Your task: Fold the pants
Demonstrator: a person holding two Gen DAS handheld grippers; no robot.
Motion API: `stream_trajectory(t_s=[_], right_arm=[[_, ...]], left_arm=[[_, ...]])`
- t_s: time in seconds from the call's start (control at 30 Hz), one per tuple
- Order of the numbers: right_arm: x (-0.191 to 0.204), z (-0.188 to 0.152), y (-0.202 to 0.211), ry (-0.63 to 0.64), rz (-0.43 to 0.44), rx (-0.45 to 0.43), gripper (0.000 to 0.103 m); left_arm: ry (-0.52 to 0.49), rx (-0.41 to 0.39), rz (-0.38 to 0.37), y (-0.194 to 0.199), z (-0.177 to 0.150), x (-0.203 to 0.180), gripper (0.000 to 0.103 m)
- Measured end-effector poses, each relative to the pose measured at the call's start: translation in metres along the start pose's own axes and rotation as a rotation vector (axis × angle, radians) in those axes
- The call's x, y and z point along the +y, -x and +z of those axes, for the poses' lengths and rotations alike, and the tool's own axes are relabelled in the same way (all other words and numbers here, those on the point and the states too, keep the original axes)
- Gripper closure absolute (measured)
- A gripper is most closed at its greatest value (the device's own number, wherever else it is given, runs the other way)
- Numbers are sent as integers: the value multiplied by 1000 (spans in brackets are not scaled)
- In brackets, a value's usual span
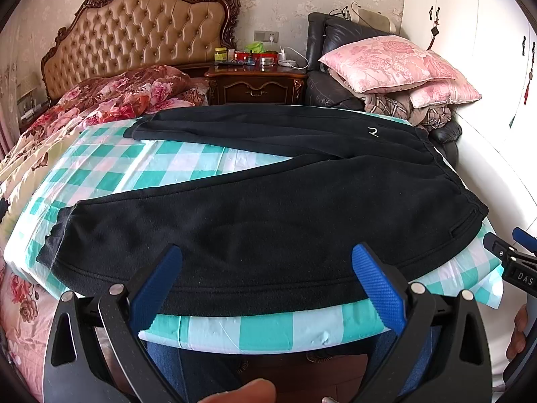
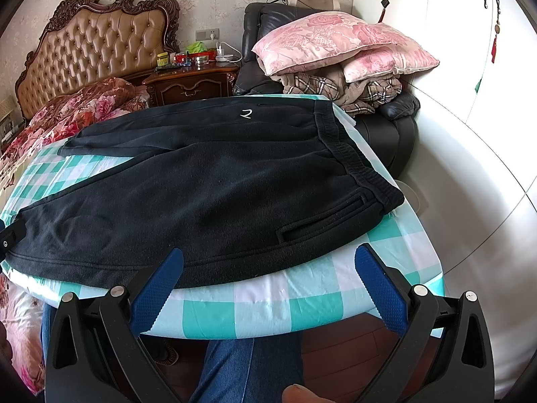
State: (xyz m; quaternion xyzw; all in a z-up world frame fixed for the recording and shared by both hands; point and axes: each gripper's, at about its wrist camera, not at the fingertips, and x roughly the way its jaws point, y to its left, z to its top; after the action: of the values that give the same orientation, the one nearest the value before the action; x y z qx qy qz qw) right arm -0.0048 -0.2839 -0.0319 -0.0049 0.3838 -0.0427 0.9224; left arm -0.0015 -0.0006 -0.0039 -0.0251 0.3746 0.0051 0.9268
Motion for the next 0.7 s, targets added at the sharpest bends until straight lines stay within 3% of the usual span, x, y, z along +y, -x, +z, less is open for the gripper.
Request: stream_trajectory(t_s=[0.53, 0.7], right_arm=[[1, -7, -7, -3, 4, 13, 4], [-19, 11, -24, -36, 67, 55, 4]], left_arm=[[8, 13, -10, -12, -12, -3, 1], [33, 49, -47, -22, -11, 7, 1]])
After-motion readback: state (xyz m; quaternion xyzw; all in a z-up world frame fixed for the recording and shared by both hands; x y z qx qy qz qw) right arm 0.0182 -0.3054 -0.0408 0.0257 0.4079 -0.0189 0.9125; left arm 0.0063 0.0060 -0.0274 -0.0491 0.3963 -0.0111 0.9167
